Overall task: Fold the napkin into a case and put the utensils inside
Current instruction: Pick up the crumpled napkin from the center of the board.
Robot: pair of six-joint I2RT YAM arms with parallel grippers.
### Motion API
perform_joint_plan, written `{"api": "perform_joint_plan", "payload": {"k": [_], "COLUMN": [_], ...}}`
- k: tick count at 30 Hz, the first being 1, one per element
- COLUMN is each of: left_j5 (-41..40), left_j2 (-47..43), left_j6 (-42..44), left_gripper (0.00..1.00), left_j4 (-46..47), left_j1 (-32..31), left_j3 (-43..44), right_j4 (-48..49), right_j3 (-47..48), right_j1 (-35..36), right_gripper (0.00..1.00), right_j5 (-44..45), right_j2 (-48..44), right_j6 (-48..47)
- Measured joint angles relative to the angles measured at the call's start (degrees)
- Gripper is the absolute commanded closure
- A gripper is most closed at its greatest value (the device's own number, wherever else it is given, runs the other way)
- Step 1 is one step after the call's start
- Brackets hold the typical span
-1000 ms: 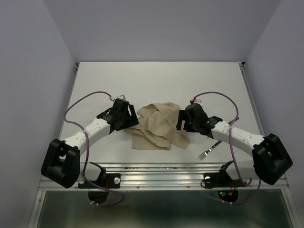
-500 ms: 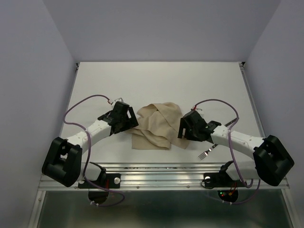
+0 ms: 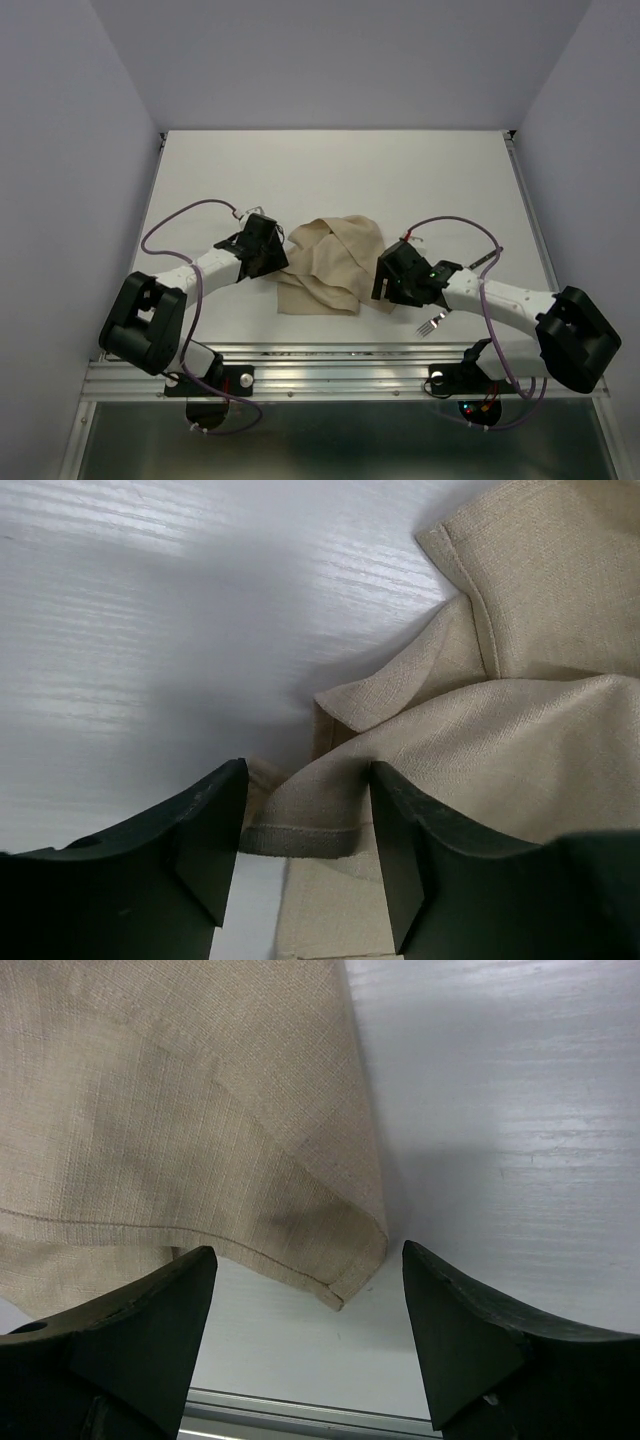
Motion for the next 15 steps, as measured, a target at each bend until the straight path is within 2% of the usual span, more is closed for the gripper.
{"api": "perform_joint_plan", "payload": {"k": [5,8,10,11,12,14,15], "left_j5": [2.29,2.8,2.95,2.99,2.99,2.97,2.99], "left_j2": [1.31,0.59,0.0,-0.39,-0.63,-1.22,-1.38], "left_j6": [0.2,0.24,0.26,0.39,0.42,0.48,0.48], "left_gripper": [0.84,0.97,1.0,1.0,1.0,1.0,1.0], "left_j4": [1.03,1.18,0.98,0.7,0.55,-0.11,-0.33], "left_j1": [0.0,0.0,0.0,0.0,0.0,0.0,0.0], "left_j3": [-0.02,-0.02,-0.02,0.02,0.04,0.26,0.37], "right_j4": [-0.02,-0.02,0.2,0.48,0.68,1.53,1.97], "right_j3": [-1.2,-1.66,-1.79,-1.81,-1.81,-1.84,-1.84], "right_j1": [1.03,1.14,1.2,1.38,1.46,1.53,1.55], "right_gripper": [0.3,0.36,0.45,0.54,0.54,0.65,0.75], "right_j5": [0.02,0.04,0.13,0.28,0.33,0.33,0.37], "right_j2": [0.0,0.15,0.68,0.92,1.11,1.73,1.92], "right_j6": [1.53,2.62,3.19,3.34,3.41,3.8,3.89]}}
